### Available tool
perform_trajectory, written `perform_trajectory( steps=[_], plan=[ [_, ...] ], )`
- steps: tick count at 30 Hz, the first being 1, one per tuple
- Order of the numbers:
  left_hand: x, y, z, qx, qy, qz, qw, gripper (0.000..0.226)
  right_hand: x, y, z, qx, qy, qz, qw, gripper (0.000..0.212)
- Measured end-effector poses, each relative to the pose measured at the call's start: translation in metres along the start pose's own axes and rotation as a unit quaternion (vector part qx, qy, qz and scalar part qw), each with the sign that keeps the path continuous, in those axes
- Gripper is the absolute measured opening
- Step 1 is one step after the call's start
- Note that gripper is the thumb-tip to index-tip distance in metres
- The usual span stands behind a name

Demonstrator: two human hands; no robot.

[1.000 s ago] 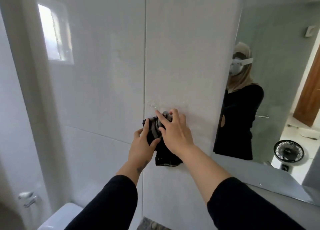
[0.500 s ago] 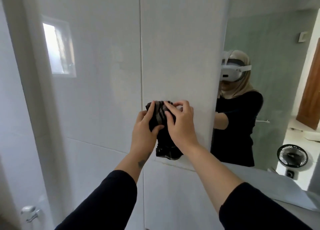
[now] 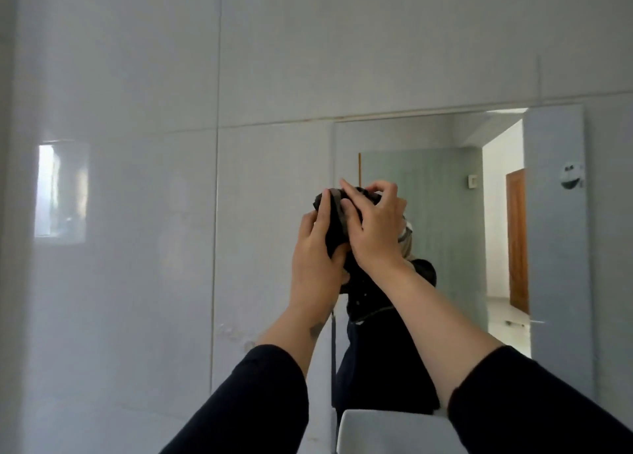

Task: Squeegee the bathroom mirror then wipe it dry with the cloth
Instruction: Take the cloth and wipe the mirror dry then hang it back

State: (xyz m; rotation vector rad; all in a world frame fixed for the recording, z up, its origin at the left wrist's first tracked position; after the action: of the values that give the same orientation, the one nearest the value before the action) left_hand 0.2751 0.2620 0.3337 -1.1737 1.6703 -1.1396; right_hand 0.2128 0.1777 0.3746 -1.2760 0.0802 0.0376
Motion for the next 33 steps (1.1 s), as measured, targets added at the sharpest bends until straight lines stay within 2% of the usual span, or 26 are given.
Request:
perform_trajectory(
  steps=[2, 7, 13, 16, 22, 24, 27, 30, 33],
  plan=[
    [0.012, -0.016, -0.001, -0.001, 0.000, 0.016, 1.000, 0.081, -0.006, -0.020, -0.006, -0.023, 0.041, -0.003, 0.999, 0.033],
    [0.027, -0.062, 0.016, 0.013, -0.030, 0.029, 0.999, 0.086, 0.011, -0.070, -0.010, -0.093, 0.128, 0.002, 0.987, 0.034],
    [0.029, -0.092, 0.059, 0.049, -0.198, 0.029, 0.979, 0.078, 0.048, -0.107, -0.020, -0.166, 0.224, 0.005, 0.960, 0.043],
    [0.033, -0.093, 0.083, 0.012, -0.230, 0.048, 0.972, 0.076, 0.057, -0.101, -0.028, -0.249, 0.271, 0.001, 0.930, 0.052],
    [0.027, -0.092, 0.104, -0.019, -0.278, 0.059, 0.959, 0.073, 0.065, -0.086, -0.021, -0.421, 0.281, 0.048, 0.861, 0.049],
    [0.027, -0.089, 0.107, -0.030, -0.275, 0.061, 0.959, 0.074, 0.068, -0.085, -0.023, -0.431, 0.290, 0.072, 0.851, 0.047],
    [0.031, -0.082, 0.106, -0.042, -0.246, 0.064, 0.966, 0.073, 0.069, -0.089, -0.027, -0.402, 0.300, 0.087, 0.861, 0.051],
    [0.033, -0.074, 0.105, -0.051, -0.210, 0.056, 0.975, 0.072, 0.070, -0.091, -0.027, -0.379, 0.326, 0.078, 0.863, 0.064],
    [0.035, -0.063, 0.103, -0.061, -0.189, 0.063, 0.978, 0.082, 0.070, -0.101, -0.024, -0.334, 0.364, 0.053, 0.868, 0.080]
  ],
)
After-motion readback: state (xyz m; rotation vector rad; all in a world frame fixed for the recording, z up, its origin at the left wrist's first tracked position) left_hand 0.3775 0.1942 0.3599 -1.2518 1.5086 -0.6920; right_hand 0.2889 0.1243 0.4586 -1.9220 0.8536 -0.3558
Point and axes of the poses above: each hand's wrist, its own y-axis away from the middle knuckle, its own x-axis out of the palm, z = x × y, the point moved 6 cm from there along -y, towards the middle knuckle, and after that the axes turned 4 degrees about x, right-handed, at the moved point
